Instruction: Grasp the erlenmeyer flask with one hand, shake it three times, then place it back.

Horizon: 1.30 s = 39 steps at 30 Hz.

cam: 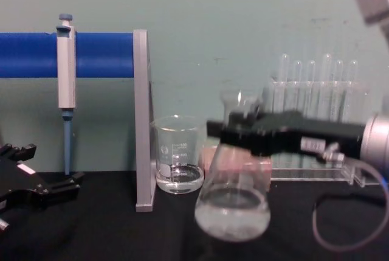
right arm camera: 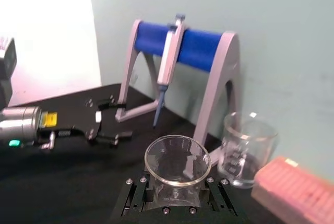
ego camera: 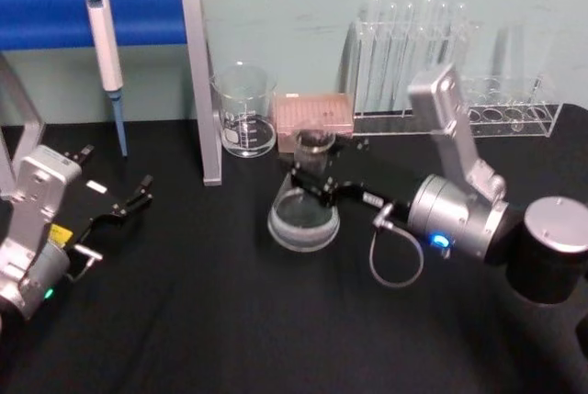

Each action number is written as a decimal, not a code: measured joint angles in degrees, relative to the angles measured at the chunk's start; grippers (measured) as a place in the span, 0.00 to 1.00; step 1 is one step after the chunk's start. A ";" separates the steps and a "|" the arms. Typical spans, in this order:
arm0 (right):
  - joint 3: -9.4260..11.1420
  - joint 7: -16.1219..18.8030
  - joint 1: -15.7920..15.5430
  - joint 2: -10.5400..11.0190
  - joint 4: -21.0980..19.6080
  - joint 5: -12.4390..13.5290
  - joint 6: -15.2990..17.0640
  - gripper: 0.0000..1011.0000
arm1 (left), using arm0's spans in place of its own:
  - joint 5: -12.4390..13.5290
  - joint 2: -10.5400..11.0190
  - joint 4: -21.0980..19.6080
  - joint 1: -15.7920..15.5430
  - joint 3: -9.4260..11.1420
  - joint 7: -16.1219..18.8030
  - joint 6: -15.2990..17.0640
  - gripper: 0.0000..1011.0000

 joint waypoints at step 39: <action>3.71 -5.87 -1.06 3.07 -10.09 1.22 2.77 0.44 | 0.01 0.00 0.00 0.00 0.00 0.00 0.00 0.99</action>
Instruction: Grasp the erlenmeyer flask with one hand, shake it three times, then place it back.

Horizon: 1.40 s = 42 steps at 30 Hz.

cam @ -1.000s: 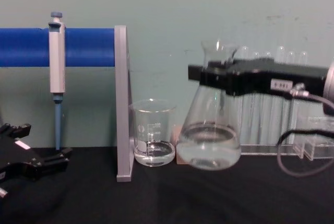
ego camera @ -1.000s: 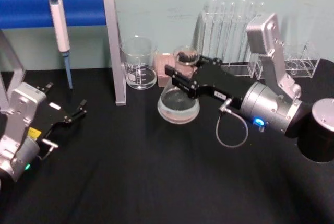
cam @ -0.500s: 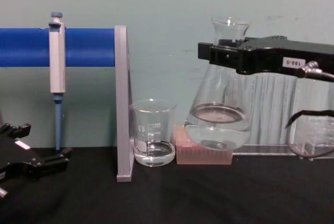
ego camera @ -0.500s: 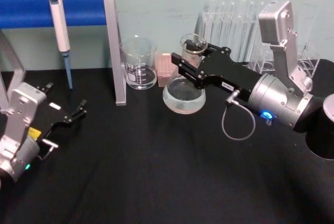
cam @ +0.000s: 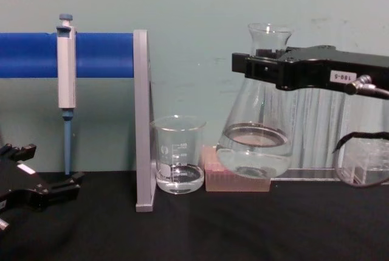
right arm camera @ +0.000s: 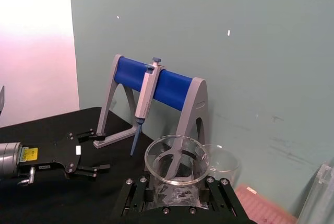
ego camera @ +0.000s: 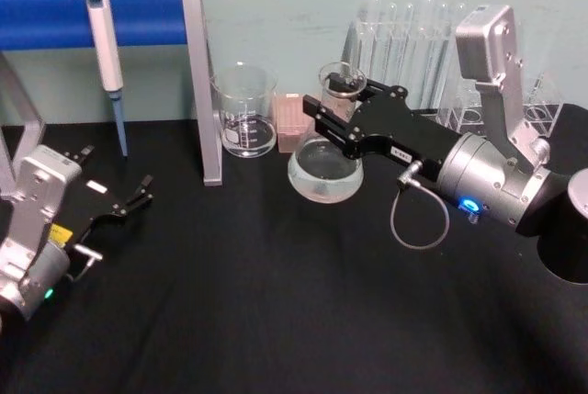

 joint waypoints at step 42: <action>-6.84 9.37 1.56 1.18 0.25 3.95 -0.51 0.44 | 0.00 -0.01 0.00 0.00 0.00 0.00 0.00 0.99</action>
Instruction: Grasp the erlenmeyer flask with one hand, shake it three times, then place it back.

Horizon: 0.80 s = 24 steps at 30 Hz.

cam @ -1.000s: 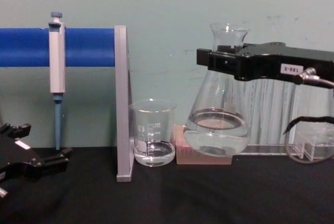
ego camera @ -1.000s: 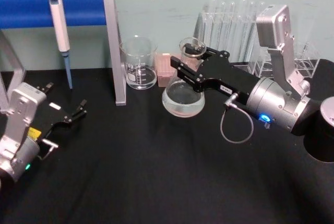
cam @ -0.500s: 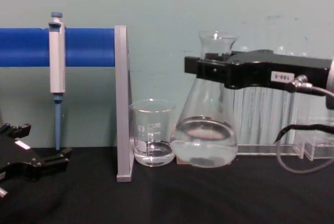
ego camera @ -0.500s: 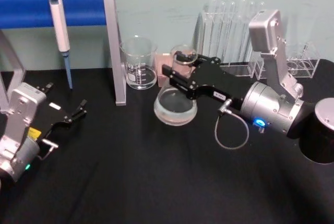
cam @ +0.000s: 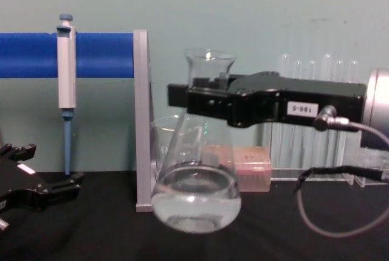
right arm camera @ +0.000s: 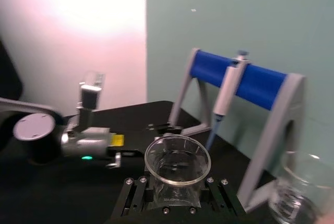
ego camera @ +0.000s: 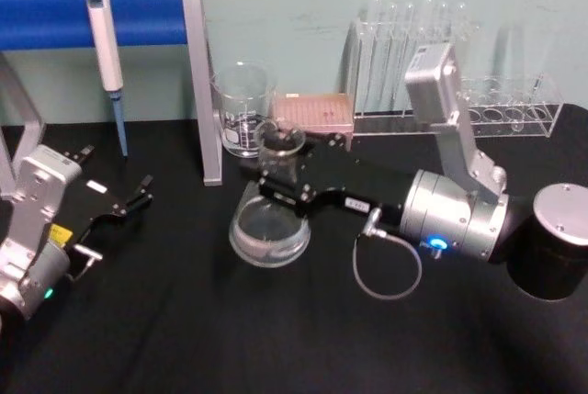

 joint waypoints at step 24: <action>-5.55 4.63 2.27 2.66 -0.32 2.36 -2.37 0.44 | 0.00 0.00 0.00 0.00 0.00 0.00 0.00 0.99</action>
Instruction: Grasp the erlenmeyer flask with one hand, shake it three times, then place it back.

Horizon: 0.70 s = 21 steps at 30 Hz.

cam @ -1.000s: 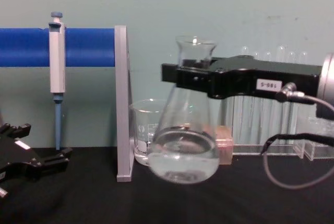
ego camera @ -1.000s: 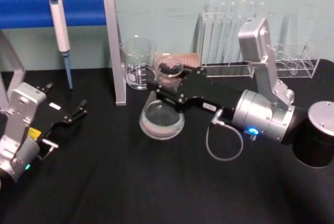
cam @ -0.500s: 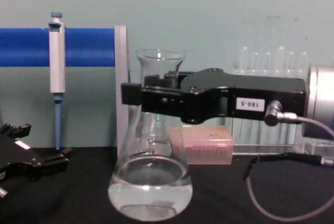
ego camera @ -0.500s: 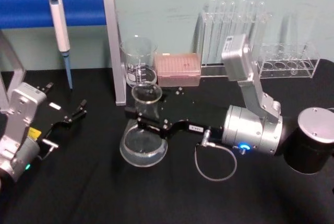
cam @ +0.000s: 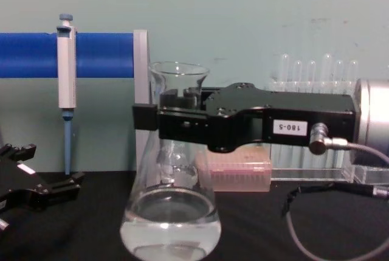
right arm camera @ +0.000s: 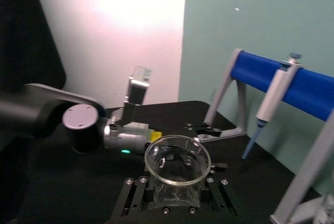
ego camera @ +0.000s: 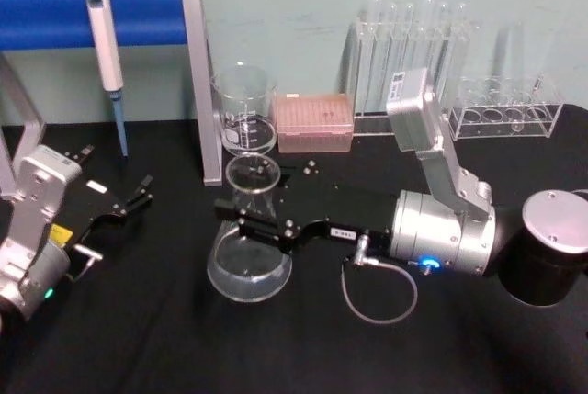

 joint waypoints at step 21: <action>5.41 -10.17 -0.84 -1.85 4.53 -4.19 -1.46 0.44 | 0.00 0.00 0.00 0.00 0.00 0.00 0.00 0.99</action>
